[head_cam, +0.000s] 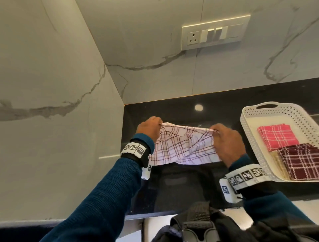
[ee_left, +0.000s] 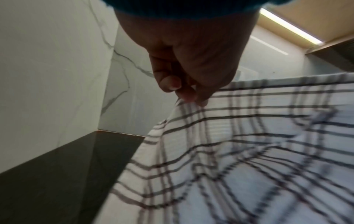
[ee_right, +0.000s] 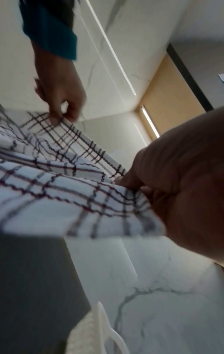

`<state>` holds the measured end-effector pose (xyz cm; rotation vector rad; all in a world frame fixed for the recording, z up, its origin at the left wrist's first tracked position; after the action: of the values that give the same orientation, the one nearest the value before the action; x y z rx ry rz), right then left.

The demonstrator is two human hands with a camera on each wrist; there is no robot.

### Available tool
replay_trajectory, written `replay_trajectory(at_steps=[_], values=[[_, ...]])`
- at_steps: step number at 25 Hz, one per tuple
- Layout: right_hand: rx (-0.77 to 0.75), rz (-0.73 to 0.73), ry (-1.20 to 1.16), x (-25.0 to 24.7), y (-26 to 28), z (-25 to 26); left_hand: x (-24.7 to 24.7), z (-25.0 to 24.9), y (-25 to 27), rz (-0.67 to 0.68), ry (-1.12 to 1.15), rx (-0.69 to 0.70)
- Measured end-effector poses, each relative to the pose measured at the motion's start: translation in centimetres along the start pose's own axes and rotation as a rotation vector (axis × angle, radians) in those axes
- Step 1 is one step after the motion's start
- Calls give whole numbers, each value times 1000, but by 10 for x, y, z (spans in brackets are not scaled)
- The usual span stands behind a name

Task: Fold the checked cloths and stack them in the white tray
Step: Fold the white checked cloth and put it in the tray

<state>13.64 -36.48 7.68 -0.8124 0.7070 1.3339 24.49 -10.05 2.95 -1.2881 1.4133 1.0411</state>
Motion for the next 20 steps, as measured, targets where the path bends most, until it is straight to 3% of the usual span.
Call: replay_trajectory(at_steps=[3,4,7,9,10,12,15,17,20], values=[[54,-136,42,-33,-7,-21,-13,36,-15,-33,31,-161],[78,-116,61,-35,-14,-26,-16,48,-21,-25,14,-215],[1,140,209,-29,-55,-23,-40,70,-37,68,-95,-338],[-69,115,257,-49,-93,-11,-79,68,-55,29,-58,-375],[-107,22,272,-71,-113,1,-110,64,-64,-65,-8,-380],[-189,-247,228,-124,-140,29,-185,56,-72,-406,194,-353],[-316,-633,-24,-197,-139,72,-274,38,-36,-942,514,-86],[-454,-745,-151,-219,-115,90,-293,32,3,-1127,609,43],[-509,-698,-127,-204,-71,87,-268,33,58,-1213,641,79]])
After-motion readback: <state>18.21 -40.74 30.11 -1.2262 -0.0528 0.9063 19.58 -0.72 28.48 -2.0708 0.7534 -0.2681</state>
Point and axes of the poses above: each hand's wrist, its own y-axis away from the middle knuckle, its own x-axis out of the palm, z = x × y, the point moved 7 cm from there along -y, towards the middle knuckle, and after that the axes turned 7 degrees about -x, right-handed, at the moved point
